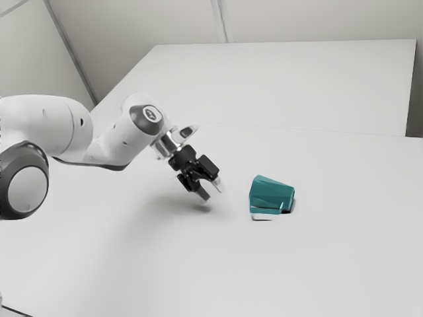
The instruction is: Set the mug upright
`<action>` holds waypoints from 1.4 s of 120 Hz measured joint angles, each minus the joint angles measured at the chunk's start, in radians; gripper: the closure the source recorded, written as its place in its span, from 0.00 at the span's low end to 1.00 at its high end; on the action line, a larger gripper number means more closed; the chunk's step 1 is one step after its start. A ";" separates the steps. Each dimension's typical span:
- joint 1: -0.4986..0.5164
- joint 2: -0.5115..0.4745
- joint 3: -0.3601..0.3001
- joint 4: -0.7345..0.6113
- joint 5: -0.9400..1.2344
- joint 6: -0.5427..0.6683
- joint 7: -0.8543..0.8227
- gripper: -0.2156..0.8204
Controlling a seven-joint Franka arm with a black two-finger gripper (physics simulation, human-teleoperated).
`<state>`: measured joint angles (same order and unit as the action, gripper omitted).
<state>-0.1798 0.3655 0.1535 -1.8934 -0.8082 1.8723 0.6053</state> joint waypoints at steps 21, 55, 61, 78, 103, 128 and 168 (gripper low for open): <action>-0.044 0.054 -0.005 0.081 -0.029 0.020 0.043 0.21; -0.094 0.097 -0.011 0.156 -0.067 0.043 0.088 0.21; -0.102 0.114 -0.011 0.179 -0.073 0.046 0.095 0.21; -0.110 0.163 -0.020 0.242 -0.085 0.051 0.110 0.21; -0.112 0.216 -0.038 0.273 -0.163 0.054 0.134 0.21; -0.112 0.236 -0.044 0.299 -0.205 0.055 0.152 0.29; -0.113 0.237 -0.054 0.315 -0.218 0.057 0.167 0.80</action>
<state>-0.2929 0.6022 0.0994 -1.5782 -1.0263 1.9295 0.7722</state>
